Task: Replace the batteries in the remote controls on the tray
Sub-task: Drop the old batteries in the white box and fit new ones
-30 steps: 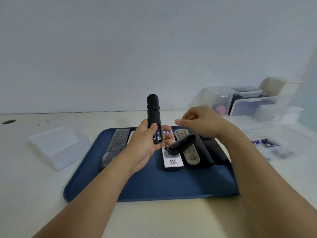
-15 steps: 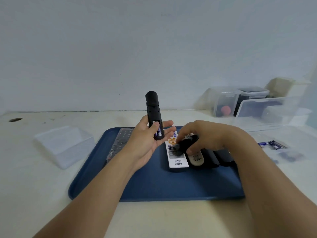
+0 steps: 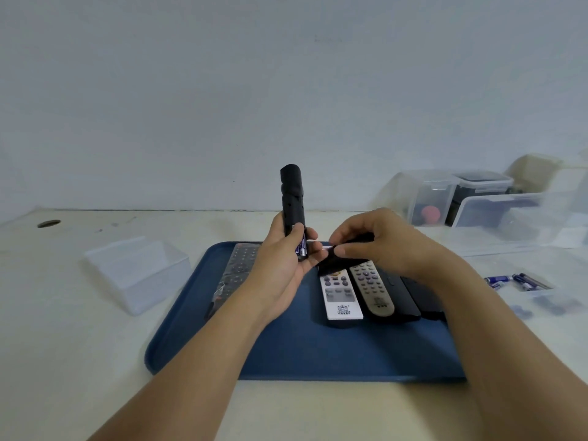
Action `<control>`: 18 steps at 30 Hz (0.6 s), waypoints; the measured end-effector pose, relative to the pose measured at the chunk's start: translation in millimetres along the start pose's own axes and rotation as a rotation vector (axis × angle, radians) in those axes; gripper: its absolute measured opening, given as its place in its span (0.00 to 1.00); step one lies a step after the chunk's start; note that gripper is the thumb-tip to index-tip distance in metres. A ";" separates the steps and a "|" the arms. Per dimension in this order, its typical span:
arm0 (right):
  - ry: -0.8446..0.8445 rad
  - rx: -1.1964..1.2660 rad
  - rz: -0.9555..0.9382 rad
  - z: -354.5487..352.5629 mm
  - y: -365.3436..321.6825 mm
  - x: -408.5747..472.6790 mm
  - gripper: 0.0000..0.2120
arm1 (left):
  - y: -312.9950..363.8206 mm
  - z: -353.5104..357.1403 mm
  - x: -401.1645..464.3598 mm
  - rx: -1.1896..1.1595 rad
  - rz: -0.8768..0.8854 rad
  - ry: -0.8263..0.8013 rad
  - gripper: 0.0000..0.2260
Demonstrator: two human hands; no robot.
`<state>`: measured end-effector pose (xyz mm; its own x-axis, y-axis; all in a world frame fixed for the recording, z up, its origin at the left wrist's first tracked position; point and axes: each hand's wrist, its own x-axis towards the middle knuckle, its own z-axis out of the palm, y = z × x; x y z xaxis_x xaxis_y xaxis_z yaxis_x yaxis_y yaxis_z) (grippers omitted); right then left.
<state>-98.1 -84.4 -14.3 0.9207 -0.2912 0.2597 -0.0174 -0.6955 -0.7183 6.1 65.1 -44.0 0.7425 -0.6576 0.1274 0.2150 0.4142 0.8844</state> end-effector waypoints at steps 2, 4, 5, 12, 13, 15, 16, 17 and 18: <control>0.233 0.294 0.056 -8.7 -4.7 -0.4 0.04 | 1.4 -3.2 2.5 0.025 0.040 0.038 0.09; 0.339 0.816 0.146 -14.1 -12.8 -0.2 0.05 | 2.6 -5.7 2.4 0.013 0.058 0.070 0.09; 0.339 1.034 0.184 -10.7 -17.0 1.1 0.06 | 2.6 -5.7 1.0 0.000 0.053 0.073 0.11; 0.188 1.241 0.256 51.2 -34.9 7.4 0.11 | -11.9 4.6 -5.1 0.140 0.103 -0.082 0.14; 0.214 1.181 0.243 54.8 -33.6 6.8 0.11 | -13.1 4.3 -5.5 0.159 0.108 -0.088 0.15; 0.290 1.040 0.233 60.3 -30.2 6.3 0.10 | -14.1 4.2 -6.8 0.206 0.129 -0.086 0.16; 0.333 0.957 0.234 62.7 -29.4 6.8 0.09 | -14.6 4.7 -6.5 0.241 0.140 -0.084 0.15; 0.370 0.873 0.234 65.2 -29.4 6.7 0.08 | -16.3 4.5 -5.5 0.271 0.151 -0.075 0.15; 0.406 0.778 0.227 68.1 -29.6 6.7 0.09 | -18.6 3.1 -4.2 0.297 0.166 -0.062 0.15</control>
<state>-64.9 -21.0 -35.3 0.7164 -0.6790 0.1607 0.2226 0.0041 -0.9749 -3.0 58.2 -59.6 0.7097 -0.6376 0.2997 -0.1066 0.3233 0.9403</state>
